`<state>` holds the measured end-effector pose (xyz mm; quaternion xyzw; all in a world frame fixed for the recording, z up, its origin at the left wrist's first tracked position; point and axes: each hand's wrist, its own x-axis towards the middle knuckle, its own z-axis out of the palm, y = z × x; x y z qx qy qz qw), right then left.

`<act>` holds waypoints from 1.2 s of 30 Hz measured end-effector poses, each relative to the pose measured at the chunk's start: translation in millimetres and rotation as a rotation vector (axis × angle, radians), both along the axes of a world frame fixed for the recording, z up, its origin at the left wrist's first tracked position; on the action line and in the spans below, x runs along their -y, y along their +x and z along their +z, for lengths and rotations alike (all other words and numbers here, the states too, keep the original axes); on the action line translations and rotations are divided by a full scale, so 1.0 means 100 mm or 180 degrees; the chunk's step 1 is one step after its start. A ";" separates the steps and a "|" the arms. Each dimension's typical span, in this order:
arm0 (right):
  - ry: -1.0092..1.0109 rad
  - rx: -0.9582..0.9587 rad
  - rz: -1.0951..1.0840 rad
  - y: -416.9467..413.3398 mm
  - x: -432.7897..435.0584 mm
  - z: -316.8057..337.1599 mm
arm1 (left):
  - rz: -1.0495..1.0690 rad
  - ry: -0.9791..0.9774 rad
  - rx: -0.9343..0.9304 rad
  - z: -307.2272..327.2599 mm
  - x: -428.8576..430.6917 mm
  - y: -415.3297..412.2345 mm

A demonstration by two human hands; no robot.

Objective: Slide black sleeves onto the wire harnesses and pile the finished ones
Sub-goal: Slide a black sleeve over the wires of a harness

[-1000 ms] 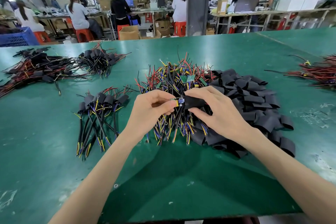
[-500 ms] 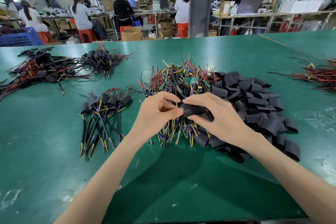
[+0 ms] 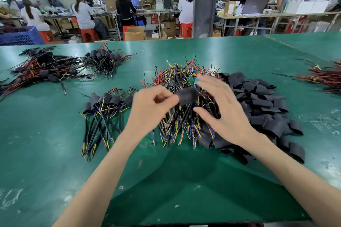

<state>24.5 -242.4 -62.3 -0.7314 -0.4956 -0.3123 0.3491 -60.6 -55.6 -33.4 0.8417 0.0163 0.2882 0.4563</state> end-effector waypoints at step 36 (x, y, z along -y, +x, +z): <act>-0.2783 -0.2071 0.0083 0.24 0.48 0.22 | 0.1163 0.2432 -0.0842 0.25 0.61 1.12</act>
